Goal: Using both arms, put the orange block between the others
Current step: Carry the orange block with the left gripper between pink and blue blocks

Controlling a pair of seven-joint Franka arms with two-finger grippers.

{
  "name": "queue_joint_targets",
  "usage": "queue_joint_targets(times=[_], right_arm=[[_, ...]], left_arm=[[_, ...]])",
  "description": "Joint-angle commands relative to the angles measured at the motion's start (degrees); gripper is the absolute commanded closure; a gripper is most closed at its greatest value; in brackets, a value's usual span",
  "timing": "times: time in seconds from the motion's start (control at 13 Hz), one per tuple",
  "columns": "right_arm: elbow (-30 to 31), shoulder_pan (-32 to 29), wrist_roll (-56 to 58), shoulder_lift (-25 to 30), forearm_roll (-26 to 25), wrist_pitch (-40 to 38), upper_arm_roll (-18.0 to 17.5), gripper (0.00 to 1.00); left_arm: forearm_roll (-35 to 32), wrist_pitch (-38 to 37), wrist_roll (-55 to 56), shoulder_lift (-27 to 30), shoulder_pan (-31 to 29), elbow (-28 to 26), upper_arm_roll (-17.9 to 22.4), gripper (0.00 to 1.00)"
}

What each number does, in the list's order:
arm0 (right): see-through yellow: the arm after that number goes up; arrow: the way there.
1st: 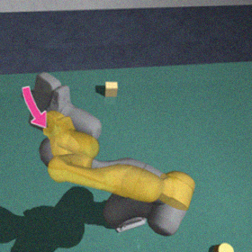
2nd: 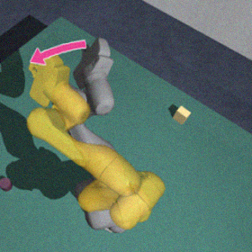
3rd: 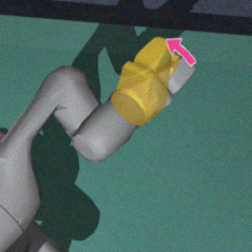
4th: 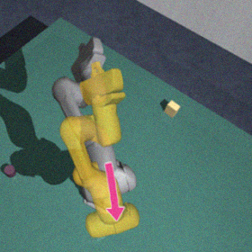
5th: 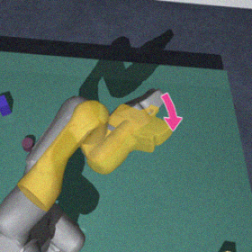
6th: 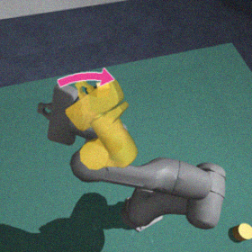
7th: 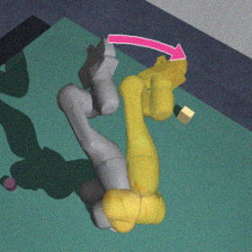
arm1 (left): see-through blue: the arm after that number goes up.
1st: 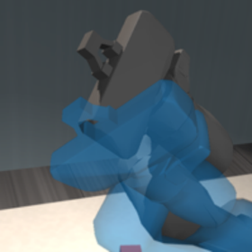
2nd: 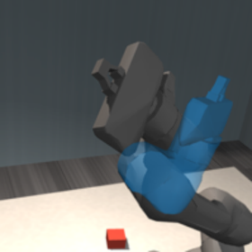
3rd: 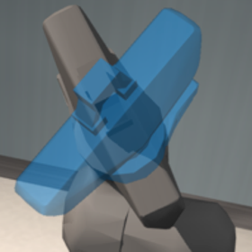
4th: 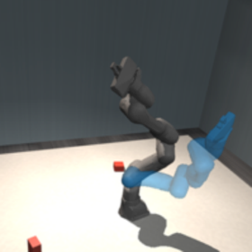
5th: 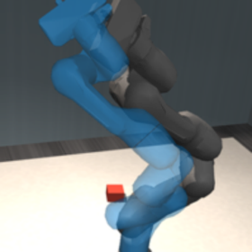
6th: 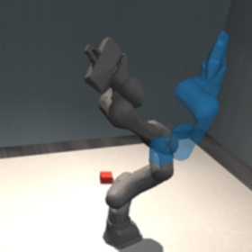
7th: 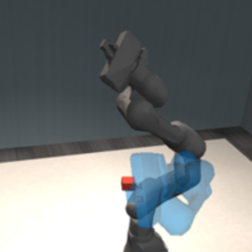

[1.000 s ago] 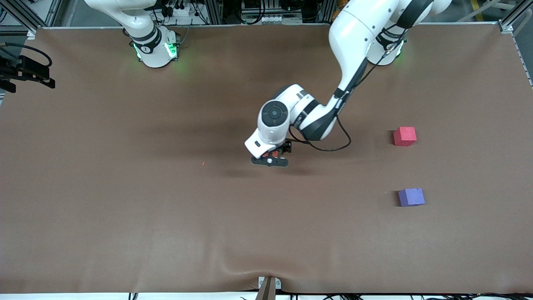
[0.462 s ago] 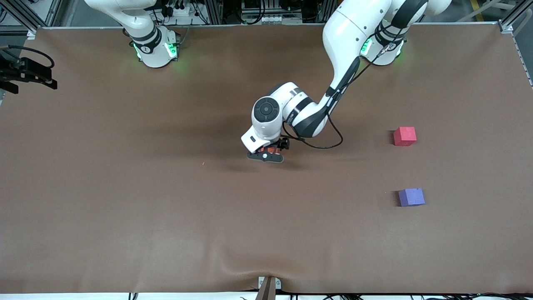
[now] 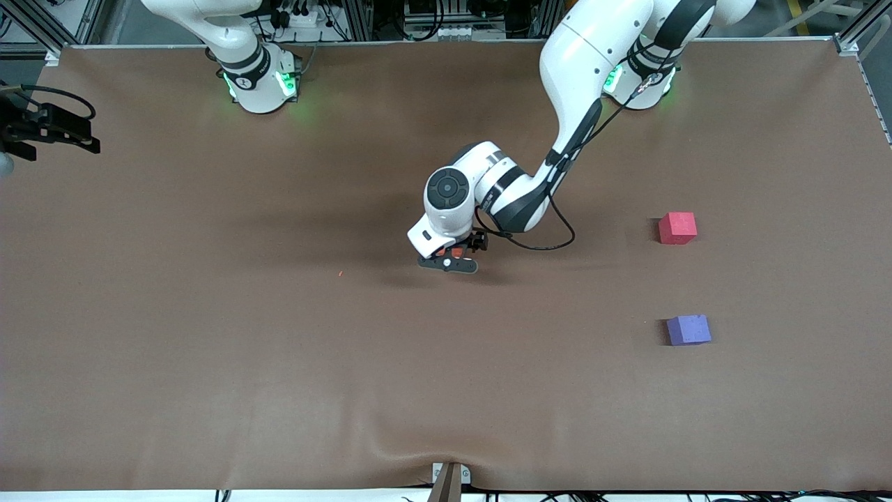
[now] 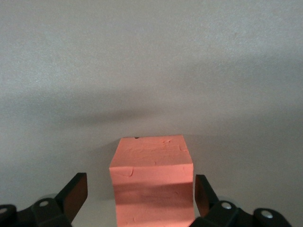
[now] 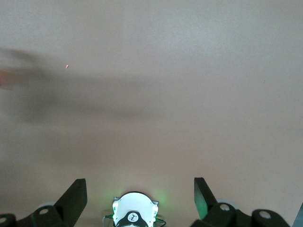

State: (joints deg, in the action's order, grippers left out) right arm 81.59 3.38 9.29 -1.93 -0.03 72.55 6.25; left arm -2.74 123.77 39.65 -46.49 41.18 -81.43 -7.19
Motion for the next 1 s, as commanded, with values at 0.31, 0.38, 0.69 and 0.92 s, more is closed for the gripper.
queue_joint_targets(times=[0.31,0.38,0.69,0.92], right_arm=[[0.1,0.0,-0.1,0.3,-1.1,3.4,-0.2,0.00],[0.1,0.0,-0.1,0.3,-1.1,3.6,-0.2,0.00],[0.1,-0.1,0.0,0.3,-1.1,3.6,-0.2,0.00],[0.1,-0.2,-0.4,0.3,-0.9,3.5,-0.2,0.00]], left_arm=[[-0.5,-0.5,1.0,-0.4,-0.4,0.4,0.1,1.00],[-0.5,-2.0,1.5,0.7,-0.9,0.4,0.2,1.00],[-1.0,-15.4,-3.2,9.4,-12.2,-0.2,0.2,1.00],[-1.0,-18.3,-13.7,15.4,-23.3,-5.2,0.2,1.00]])
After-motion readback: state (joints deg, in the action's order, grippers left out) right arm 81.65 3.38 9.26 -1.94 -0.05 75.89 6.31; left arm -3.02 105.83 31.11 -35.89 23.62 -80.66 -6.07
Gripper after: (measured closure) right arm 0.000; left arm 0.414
